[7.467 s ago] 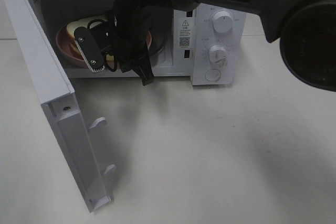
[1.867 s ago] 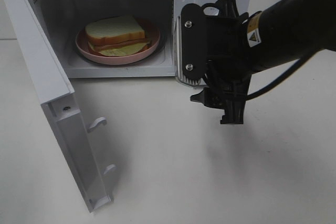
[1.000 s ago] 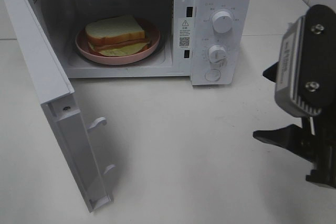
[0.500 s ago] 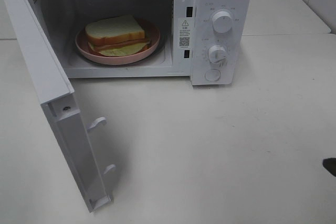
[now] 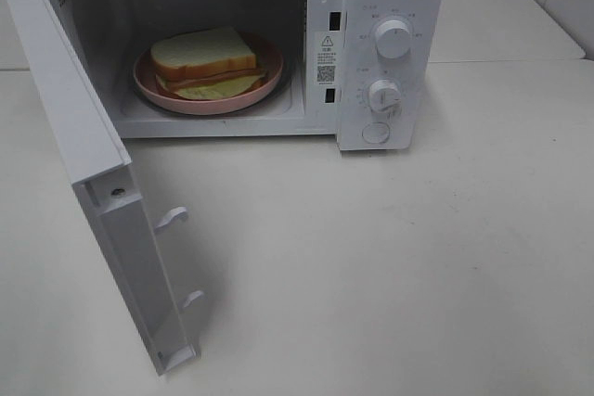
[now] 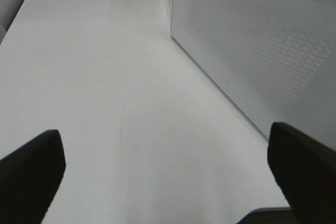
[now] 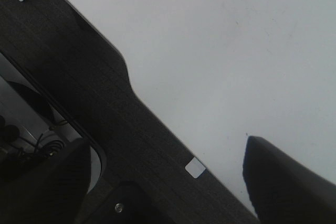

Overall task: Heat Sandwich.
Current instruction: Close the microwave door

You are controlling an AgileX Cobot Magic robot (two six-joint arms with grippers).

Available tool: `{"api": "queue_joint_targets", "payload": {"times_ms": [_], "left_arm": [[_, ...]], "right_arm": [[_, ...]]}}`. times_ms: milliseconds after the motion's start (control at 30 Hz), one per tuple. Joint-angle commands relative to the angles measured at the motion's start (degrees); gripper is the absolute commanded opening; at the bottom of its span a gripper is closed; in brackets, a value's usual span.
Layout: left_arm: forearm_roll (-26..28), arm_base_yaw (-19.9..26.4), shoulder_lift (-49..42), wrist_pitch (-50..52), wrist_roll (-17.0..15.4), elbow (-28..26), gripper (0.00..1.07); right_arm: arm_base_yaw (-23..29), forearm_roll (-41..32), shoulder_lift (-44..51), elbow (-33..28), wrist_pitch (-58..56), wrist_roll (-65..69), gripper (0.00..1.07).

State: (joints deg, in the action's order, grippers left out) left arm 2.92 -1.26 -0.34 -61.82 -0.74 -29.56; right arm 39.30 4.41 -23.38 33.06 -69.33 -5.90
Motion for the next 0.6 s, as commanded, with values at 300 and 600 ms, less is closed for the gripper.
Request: {"api": "queue_joint_targets", "payload": {"times_ms": [300,600], "left_arm": [[0.0,-0.3,-1.0,0.6,0.0,0.1,1.00],[0.0,-0.3,-1.0,0.6,0.1,0.1,1.00]], "right_arm": [[0.0,-6.7,3.4,-0.1,-1.7,4.2,0.77],[-7.0,-3.9,13.5,-0.1,-1.5,4.2,0.77]]}}
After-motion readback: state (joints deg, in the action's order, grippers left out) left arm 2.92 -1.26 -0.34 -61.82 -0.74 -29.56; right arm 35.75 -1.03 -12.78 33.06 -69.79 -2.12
